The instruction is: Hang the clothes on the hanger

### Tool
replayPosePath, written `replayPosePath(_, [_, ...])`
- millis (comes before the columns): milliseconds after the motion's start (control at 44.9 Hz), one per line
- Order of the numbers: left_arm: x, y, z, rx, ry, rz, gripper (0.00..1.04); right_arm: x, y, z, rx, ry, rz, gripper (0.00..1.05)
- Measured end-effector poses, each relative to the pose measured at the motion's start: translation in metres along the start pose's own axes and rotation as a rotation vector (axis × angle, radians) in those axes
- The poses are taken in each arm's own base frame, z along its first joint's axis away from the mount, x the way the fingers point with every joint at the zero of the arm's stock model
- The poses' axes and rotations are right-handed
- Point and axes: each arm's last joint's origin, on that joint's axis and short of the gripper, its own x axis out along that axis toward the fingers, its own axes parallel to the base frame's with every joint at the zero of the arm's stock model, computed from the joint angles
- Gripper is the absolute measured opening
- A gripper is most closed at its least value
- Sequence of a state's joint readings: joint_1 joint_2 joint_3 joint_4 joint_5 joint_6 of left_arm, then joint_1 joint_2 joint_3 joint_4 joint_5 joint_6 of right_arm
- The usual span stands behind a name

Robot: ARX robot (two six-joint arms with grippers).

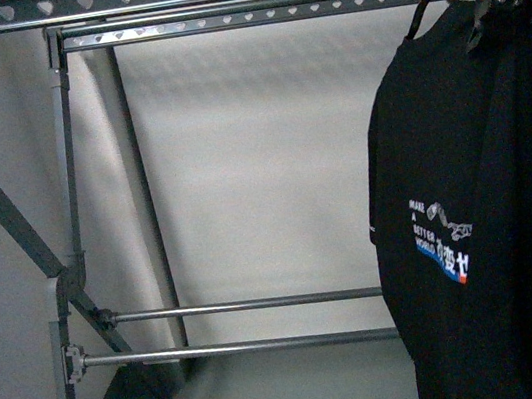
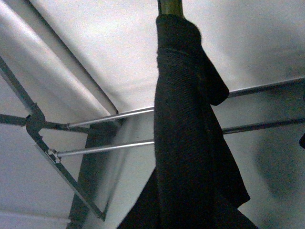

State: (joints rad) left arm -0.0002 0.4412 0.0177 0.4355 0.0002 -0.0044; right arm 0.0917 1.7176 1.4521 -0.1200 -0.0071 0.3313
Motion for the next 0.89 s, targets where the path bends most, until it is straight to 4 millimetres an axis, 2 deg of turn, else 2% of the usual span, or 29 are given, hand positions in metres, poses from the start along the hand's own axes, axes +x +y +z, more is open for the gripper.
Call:
replayPosePath(111, [-0.003, 0.0, 0.001, 0.002, -0.007, 0.001, 0.04, -0.005, -0.002, -0.021, -0.036, -0.028, -0.027, 0.27])
replayPosePath(200, [-0.006, 0.0, 0.002, 0.002, -0.01, 0.001, 0.04, -0.023, -0.006, -0.04, -0.078, -0.094, -0.048, 0.43])
replayPosePath(289, [-0.009, 0.0, 0.002, 0.002, -0.009, 0.001, 0.04, -0.064, -0.012, -0.05, -0.125, -0.237, -0.072, 0.62])
replayPosePath(334, [-0.01, 0.0, 0.002, 0.002, -0.009, 0.001, 0.04, -0.093, -0.015, -0.053, -0.136, -0.309, -0.07, 0.73])
replayPosePath(445, [-0.013, 0.0, 0.002, 0.002, -0.011, 0.001, 0.04, -0.164, -0.021, -0.081, -0.134, -0.428, -0.043, 0.99])
replayPosePath(512, [-0.015, 0.0, 0.002, 0.002, -0.01, 0.001, 0.04, -0.204, -0.017, -0.109, -0.16, -0.485, -0.044, 0.97])
replayPosePath(646, [-0.017, 0.0, 0.001, 0.002, -0.009, 0.003, 0.04, -0.254, -0.008, -0.153, -0.157, -0.672, -0.04, 0.97])
replayPosePath(735, [-0.022, 0.0, -0.001, 0.003, 0.008, -0.001, 0.04, -0.253, -0.005, -0.174, -0.243, -0.523, -0.008, 0.83])
replayPosePath(802, [-0.028, 0.0, -0.002, 0.003, 0.007, 0.0, 0.04, -0.239, -0.019, -0.208, -0.339, -0.398, -0.014, 0.69])
replayPosePath(891, [-0.029, 0.0, -0.001, 0.002, -0.004, 0.0, 0.04, -0.231, -0.03, -0.222, -0.361, -0.357, -0.019, 0.57])
